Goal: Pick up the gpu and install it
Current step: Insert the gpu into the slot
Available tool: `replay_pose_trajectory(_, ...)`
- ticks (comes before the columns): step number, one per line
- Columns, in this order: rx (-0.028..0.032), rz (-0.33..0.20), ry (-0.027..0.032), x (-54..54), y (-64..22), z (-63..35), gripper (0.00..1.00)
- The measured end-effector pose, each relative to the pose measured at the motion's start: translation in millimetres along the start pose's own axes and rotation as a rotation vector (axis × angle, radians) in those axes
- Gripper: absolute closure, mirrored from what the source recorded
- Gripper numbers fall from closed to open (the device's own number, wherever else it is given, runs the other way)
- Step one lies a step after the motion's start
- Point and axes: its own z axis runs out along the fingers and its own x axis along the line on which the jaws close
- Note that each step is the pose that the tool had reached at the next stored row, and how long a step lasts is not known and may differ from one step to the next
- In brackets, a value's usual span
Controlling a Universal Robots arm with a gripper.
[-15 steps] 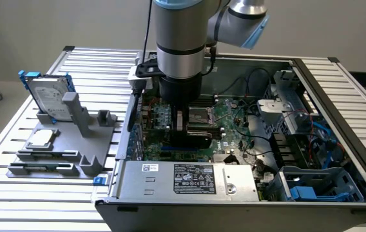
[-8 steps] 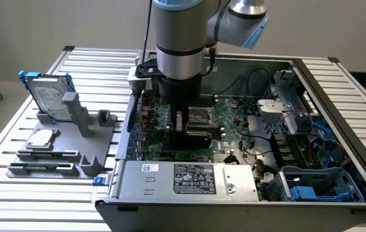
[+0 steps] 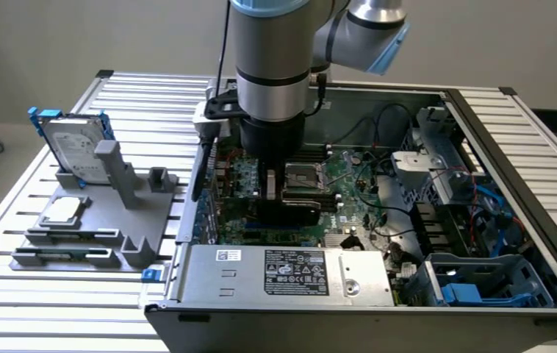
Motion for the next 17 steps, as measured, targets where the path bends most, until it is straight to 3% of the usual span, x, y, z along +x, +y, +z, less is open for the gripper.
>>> replay_pose_trajectory(9, 0.0002, 0.000, -0.0094, -0.1, 0.1, 0.3, 0.74)
replay_pose_trajectory(17, -0.0003, 0.000, -0.0121, 0.0, 0.1, 0.1, 0.74)
